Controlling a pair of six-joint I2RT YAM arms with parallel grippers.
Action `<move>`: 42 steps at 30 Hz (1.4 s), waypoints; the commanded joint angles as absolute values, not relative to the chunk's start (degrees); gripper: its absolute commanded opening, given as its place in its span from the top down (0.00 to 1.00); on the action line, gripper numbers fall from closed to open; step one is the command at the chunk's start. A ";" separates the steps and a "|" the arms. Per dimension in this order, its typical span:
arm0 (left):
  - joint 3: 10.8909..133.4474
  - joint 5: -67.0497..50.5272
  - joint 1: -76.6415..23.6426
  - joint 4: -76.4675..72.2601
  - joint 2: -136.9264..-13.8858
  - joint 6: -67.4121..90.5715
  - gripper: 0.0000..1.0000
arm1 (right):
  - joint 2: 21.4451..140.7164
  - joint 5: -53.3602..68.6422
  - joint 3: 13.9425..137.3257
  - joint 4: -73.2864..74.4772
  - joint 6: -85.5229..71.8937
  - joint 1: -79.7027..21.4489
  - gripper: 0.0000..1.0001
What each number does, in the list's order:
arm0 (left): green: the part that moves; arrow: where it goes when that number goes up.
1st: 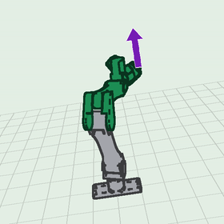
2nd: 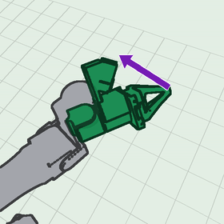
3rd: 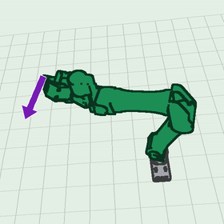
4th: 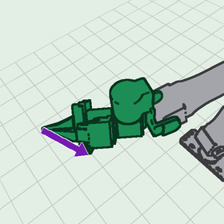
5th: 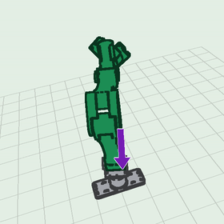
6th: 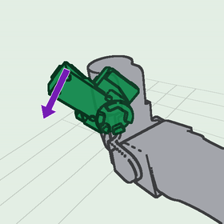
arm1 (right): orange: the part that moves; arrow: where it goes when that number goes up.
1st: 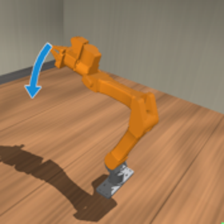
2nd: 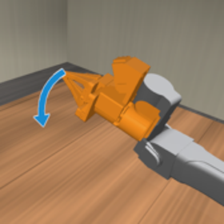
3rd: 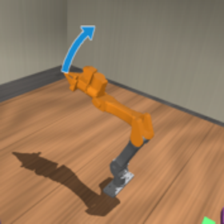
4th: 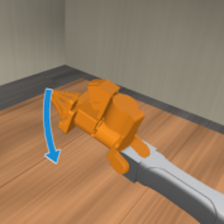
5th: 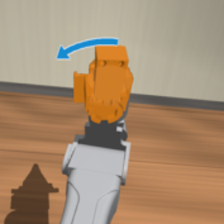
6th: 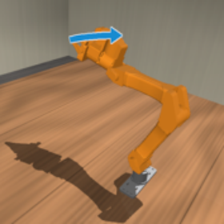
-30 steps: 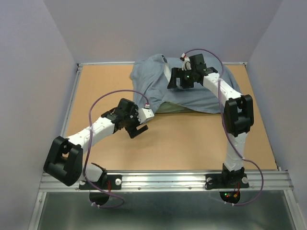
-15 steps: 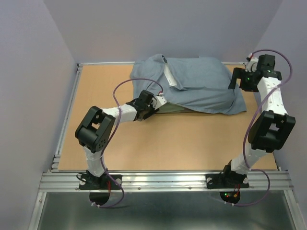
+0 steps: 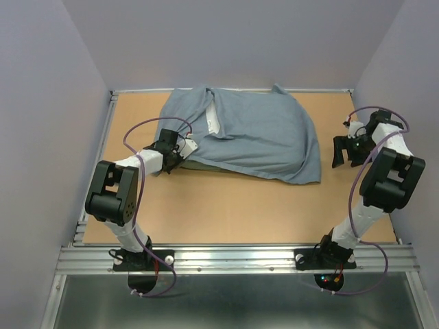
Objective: Put the pillow into the pillowcase
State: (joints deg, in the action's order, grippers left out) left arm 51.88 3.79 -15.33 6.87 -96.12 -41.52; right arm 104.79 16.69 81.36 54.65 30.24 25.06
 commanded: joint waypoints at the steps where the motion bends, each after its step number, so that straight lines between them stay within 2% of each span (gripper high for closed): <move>1: 53.17 1.41 -16.26 10.46 -96.68 -39.65 1.00 | 105.99 26.17 81.13 59.05 28.84 24.96 0.12; 7: 53.87 0.35 -15.91 10.72 -95.80 -37.54 1.00 | 105.99 29.88 71.73 56.88 26.02 24.87 0.14; 11: 55.28 -5.43 -14.24 13.52 -94.57 -36.12 1.00 | 108.71 29.62 69.70 52.30 21.37 24.79 0.14; 19: 54.58 -10.10 -13.18 14.59 -90.44 -34.81 1.00 | 116.80 41.99 71.28 50.01 13.54 22.42 0.30; 22: 55.10 -12.03 -12.66 15.55 -89.91 -34.19 1.00 | 117.86 45.69 72.51 49.22 11.43 21.18 0.50; 23: 55.28 -13.00 -12.48 15.99 -89.74 -33.67 1.00 | 117.77 46.14 73.21 49.22 10.73 21.18 0.76; 24: 55.46 -13.79 -12.05 16.26 -89.39 -33.40 1.00 | 117.34 45.88 74.17 49.22 10.46 21.27 0.92; 25: 55.81 -14.76 -11.17 16.52 -88.60 -33.05 1.00 | 116.55 44.92 76.35 49.31 9.94 21.70 0.99; 30: 60.55 -21.00 -1.09 17.49 -82.63 -34.62 1.00 | 107.95 43.77 87.86 49.57 4.77 29.86 0.99; 35: 68.81 -25.66 5.88 13.89 -75.68 -36.12 1.00 | 107.93 51.49 106.40 50.10 -2.17 42.00 0.99; 42: 79.35 -26.38 6.50 7.48 -74.44 -31.30 1.00 | 111.18 56.24 126.87 47.81 -12.82 43.86 0.99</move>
